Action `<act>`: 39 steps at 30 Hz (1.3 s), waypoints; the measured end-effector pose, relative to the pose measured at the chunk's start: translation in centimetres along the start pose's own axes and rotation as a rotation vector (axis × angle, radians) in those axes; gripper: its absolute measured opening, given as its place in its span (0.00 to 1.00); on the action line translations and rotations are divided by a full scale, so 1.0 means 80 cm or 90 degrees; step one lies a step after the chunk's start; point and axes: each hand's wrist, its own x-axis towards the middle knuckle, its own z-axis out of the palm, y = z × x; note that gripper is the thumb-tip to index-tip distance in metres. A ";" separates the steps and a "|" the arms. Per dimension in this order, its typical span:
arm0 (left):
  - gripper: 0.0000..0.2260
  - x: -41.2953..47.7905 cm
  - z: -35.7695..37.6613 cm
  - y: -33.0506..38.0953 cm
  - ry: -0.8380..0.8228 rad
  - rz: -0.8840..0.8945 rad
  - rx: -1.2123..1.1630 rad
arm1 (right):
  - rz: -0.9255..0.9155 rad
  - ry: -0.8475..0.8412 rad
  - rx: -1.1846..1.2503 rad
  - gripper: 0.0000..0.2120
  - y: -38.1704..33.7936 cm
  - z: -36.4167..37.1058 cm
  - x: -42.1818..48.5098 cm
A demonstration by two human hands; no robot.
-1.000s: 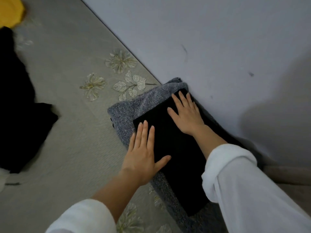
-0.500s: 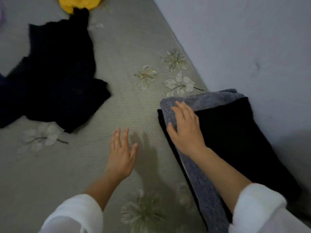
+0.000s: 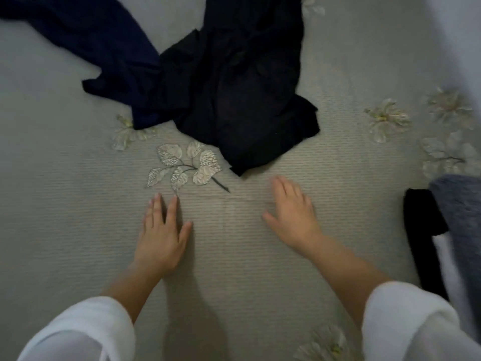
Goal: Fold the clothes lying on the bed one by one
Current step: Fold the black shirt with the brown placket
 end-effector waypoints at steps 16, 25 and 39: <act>0.39 0.010 0.015 -0.039 -0.014 0.081 -0.074 | -0.032 -0.002 -0.017 0.08 -0.088 -0.018 0.091; 0.34 -0.078 -0.006 -0.046 -0.122 0.089 -0.305 | 0.060 -0.058 0.160 0.09 -0.126 0.059 -0.086; 0.36 -0.325 -0.200 0.003 -0.322 0.147 -0.732 | 0.239 -0.058 0.719 0.07 -0.239 -0.146 -0.287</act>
